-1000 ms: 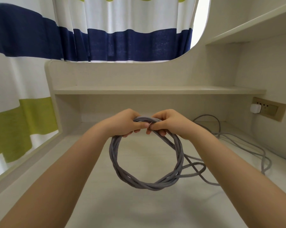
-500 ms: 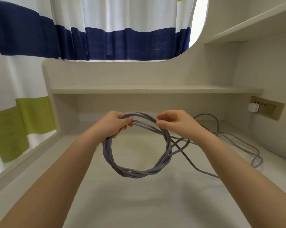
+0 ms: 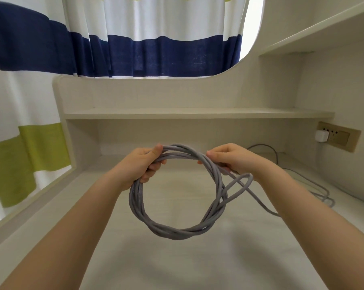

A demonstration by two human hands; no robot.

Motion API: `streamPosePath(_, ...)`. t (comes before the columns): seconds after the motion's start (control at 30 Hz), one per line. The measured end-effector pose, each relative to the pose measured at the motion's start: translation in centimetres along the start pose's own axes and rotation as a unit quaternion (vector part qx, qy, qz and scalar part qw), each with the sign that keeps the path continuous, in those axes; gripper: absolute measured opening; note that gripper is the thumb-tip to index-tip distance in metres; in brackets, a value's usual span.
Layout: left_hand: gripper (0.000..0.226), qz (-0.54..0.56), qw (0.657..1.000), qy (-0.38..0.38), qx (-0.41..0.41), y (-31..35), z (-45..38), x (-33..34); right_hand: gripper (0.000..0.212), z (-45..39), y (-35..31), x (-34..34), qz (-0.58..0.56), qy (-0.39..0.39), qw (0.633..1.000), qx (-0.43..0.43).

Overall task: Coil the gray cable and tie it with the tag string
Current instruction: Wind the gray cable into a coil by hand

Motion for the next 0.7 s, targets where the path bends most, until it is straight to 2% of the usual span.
streamPosePath(0.1, 0.041, -0.029, 0.999, -0.013, 0.006, -0.2, 0.0, 0.5, 0.063, 0.2, -0.8, 1.0, -0.037, -0.071, 0.997, 0.000)
streamPosePath(0.2, 0.040, -0.065, 0.998, -0.003, 0.013, -0.3, -0.1, 1.0, 0.055, 0.1, -1.6, 2.2, -0.045, -0.124, 0.991, 0.017)
streamPosePath(0.43, 0.044, -0.117, 0.990, 0.062, 0.042, -0.3, -0.3, 0.5, 0.032, -0.7, -1.5, 2.4, -0.093, -0.072, 0.992, 0.034)
streamPosePath(0.6, 0.042, -0.038, 0.998, 0.035, 0.043, -0.7, 0.1, 0.5, 0.032, -0.7, -1.6, 2.5, -0.110, -0.115, 0.986, 0.045)
streamPosePath(0.7, 0.041, -0.027, 0.999, 0.010, 0.046, -0.8, 0.4, 0.6, 0.025, -0.8, -1.6, 2.5, -0.106, -0.121, 0.985, 0.055)
Point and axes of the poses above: each hand's wrist, its own z-axis away from the middle knuckle, its own x-axis out of the palm, y = z × x, the point moved 5 cm from there along -z, towards the middle knuckle, and after that the axes turned 15 degrees about x, right-handed, at the moved point
